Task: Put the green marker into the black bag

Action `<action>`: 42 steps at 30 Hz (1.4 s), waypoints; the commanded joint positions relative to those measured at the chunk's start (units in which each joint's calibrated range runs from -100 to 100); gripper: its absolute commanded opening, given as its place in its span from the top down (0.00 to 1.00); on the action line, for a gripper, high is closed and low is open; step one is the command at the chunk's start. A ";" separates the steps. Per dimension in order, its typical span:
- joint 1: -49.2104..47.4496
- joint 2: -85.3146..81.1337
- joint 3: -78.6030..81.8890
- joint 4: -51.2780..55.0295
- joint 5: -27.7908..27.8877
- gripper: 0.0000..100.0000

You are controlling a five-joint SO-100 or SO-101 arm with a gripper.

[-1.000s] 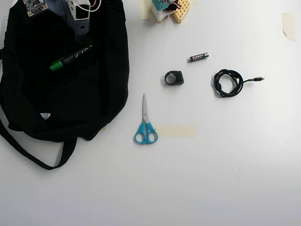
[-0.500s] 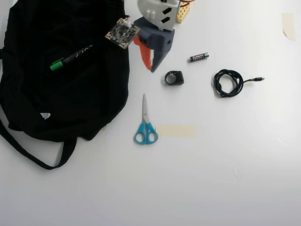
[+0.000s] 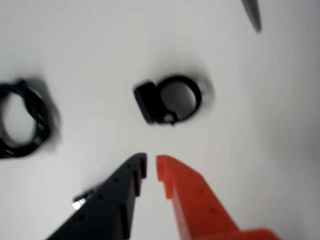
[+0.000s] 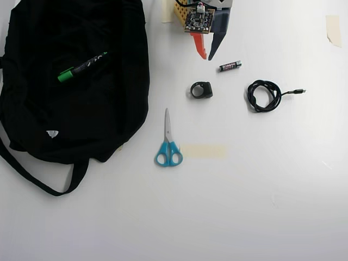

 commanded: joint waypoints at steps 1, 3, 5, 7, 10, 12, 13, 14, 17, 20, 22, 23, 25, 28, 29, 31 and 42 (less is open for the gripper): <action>-0.82 -8.90 7.03 -0.95 0.45 0.98; -1.94 -12.96 10.44 -0.95 0.51 0.98; -2.61 -16.94 14.22 -0.95 0.51 0.98; -2.69 -20.76 17.81 -0.95 0.51 0.98; -2.02 -25.91 22.48 -0.95 0.56 0.98; -1.94 -28.90 25.18 -0.95 0.56 0.98; -1.94 -30.47 26.26 -0.87 0.56 0.98; -1.94 -32.05 27.34 -0.61 0.56 0.98; -1.79 -36.45 30.57 -0.01 0.56 0.98; -0.45 -36.78 32.37 -0.01 0.87 0.98; 0.08 -36.78 32.73 -0.01 2.71 0.98; 0.15 -36.78 33.18 0.25 3.55 0.98; 0.00 -36.78 34.16 2.15 4.39 0.98; -0.52 -36.78 36.41 4.64 4.33 0.98; -0.52 -36.78 37.04 4.64 4.33 0.98; -0.45 -36.78 37.94 4.39 4.18 0.98; 0.00 -36.78 39.38 3.09 4.28 0.98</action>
